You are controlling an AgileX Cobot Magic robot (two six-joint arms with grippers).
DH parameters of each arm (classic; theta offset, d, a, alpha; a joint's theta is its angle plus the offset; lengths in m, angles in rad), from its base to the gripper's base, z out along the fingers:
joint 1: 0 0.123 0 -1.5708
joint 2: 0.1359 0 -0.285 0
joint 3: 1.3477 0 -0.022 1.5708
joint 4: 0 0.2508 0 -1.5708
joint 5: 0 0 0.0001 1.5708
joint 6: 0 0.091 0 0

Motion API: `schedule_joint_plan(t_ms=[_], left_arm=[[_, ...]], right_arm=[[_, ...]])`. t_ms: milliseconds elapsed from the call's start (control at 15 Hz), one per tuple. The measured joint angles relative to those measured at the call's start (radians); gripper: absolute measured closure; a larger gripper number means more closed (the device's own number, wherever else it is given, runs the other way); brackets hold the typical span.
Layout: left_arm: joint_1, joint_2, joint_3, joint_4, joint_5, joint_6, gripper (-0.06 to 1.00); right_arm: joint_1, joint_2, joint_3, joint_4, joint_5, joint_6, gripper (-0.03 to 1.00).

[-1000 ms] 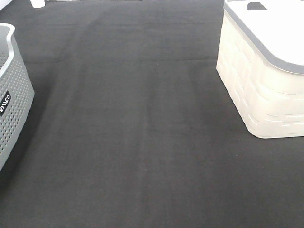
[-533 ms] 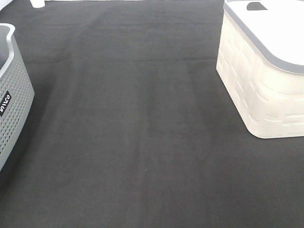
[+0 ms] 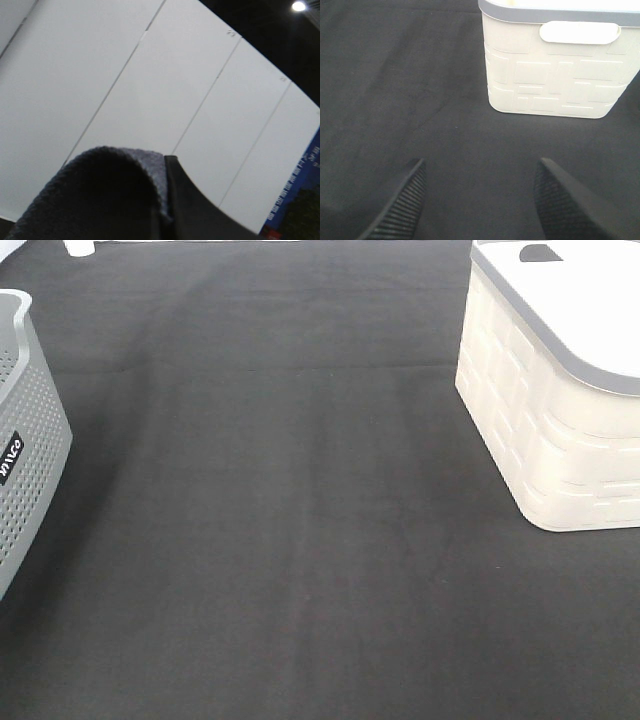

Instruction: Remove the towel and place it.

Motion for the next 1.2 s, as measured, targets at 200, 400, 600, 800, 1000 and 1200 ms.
schedule_joint_plan(t_ms=[200, 400, 600, 800, 1000, 1200], left_arm=[[-0.167, 0.079, -0.154, 0.071, 0.129, 0.005, 0.94], [-0.330, 0.188, -0.299, 0.154, 0.299, 0.010, 0.94], [-0.465, 0.260, -0.387, 0.183, 0.460, 0.116, 0.94], [-0.610, 0.329, -0.439, 0.182, 0.670, 0.295, 0.94], [-0.664, 0.382, -0.441, 0.123, 0.847, 0.375, 0.94], [-0.670, 0.461, -0.420, -0.009, 1.025, 0.485, 0.94]], right_arm=[[0.000, 0.000, 0.000, 0.000, 0.000, 0.000, 0.34], [0.000, 0.000, 0.000, 0.000, 0.000, 0.000, 0.34], [0.000, 0.000, 0.000, 0.000, -0.001, 0.000, 0.34], [0.000, 0.021, -0.003, 0.001, -0.009, 0.000, 0.34], [0.000, 0.126, -0.049, 0.027, -0.019, -0.035, 0.34], [0.000, 0.269, -0.095, 0.095, -0.085, -0.123, 0.34]])
